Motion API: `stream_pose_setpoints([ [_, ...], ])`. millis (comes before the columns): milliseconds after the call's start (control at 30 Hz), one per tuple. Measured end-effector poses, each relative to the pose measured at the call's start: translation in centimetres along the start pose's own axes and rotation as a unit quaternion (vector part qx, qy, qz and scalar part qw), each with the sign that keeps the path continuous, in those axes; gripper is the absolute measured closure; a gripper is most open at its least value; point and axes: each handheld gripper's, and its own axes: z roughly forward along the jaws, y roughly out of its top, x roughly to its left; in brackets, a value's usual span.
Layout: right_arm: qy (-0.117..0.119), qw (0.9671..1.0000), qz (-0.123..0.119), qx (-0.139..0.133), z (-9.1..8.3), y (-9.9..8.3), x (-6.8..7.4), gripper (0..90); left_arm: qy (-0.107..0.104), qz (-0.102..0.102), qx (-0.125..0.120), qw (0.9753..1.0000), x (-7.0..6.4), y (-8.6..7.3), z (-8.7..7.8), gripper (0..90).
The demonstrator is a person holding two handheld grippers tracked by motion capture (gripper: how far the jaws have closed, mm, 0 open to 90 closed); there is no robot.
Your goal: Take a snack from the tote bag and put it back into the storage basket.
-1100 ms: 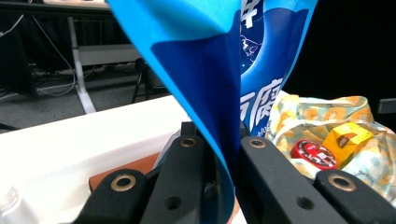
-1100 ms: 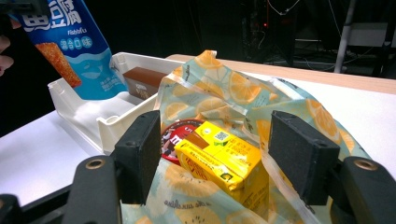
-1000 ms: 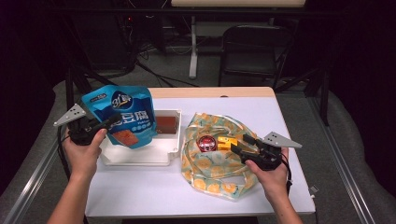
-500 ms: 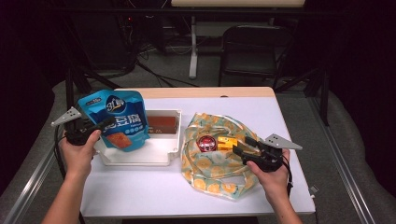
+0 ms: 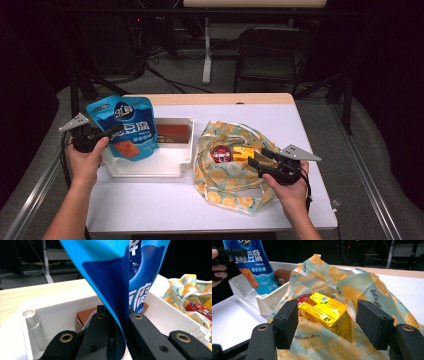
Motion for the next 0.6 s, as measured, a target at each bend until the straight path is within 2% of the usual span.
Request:
stream_pose_setpoints([
  [67, 0.003, 1.0, 0.0, 0.002, 0.1, -0.1, 0.0, 34.5, -0.004, -0.002, -0.001, 1.0, 0.2, 0.1, 0.1, 89.9],
  [200, 0.001, 1.0, 0.001, 0.007, 0.1, -0.1, -0.1, 34.5, -0.013, 0.009, 0.003, 0.9999, 0.5, 0.2, 0.1, 89.8],
  [267, -0.001, 1.0, 0.003, 0.006, 0.1, -0.2, -0.1, 34.5, -0.004, 0.013, -0.002, 0.9999, 0.5, 0.3, 0.1, 89.8],
  [300, -0.002, 1.0, 0.005, 0.006, 0.2, -0.2, -0.1, 34.5, -0.013, 0.016, 0.005, 0.9998, 0.7, 0.4, 0.0, 89.7],
  [367, -0.002, 1.0, 0.008, 0.005, 0.2, -0.2, -0.2, 34.5, -0.017, 0.019, 0.006, 0.9997, 0.9, 0.5, 0.0, 89.6],
  [467, -0.004, 0.9999, 0.009, 0.006, 0.2, -0.3, -0.1, 34.4, -0.029, 0.01, -0.001, 0.9995, 1.3, 0.2, 0.0, 88.1],
  [533, -0.004, 0.9999, 0.008, 0.005, 0.2, -0.3, -0.1, 34.4, -0.009, 0.006, -0.008, 0.9999, 1.4, -0.2, -0.1, 83.4],
  [600, -0.005, 0.9999, 0.009, 0.005, 0.2, -0.3, -0.2, 34.4, 0.012, -0.007, -0.015, 0.9998, 1.4, -0.6, -0.4, 72.1],
])
